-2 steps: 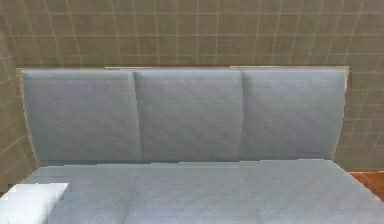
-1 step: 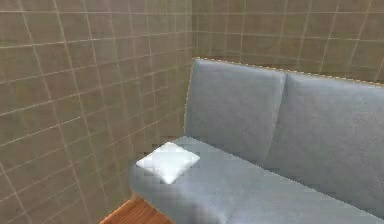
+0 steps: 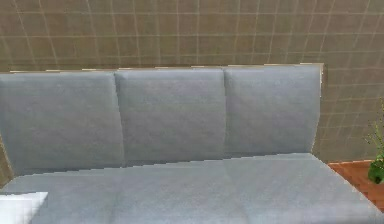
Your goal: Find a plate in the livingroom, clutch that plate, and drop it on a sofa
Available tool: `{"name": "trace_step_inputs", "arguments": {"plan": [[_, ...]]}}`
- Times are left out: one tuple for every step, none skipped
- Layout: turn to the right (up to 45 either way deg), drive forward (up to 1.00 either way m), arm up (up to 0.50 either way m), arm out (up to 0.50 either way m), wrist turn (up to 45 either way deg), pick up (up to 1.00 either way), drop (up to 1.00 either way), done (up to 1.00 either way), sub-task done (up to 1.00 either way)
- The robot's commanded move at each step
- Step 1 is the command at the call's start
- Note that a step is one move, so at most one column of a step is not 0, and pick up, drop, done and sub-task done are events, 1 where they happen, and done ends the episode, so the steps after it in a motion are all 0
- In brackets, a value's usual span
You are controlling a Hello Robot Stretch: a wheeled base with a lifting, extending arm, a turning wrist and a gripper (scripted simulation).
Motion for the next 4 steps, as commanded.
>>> {"name": "trace_step_inputs", "arguments": {"plan": [[30.0, 0.00, 0.00, 0.00, 0.0, 0.00, 0.00, 0.00, 0.00], [-45.0, 0.00, 0.00, 0.00, 0.0, 0.00, 0.00, 0.00, 0.00], [-21.0, 0.00, 0.00, 0.00, 0.0, 0.00, 0.00, 0.00, 0.00], [45.0, 0.00, 0.00, 0.00, 0.0, 0.00, 0.00, 0.00, 0.00]]}}
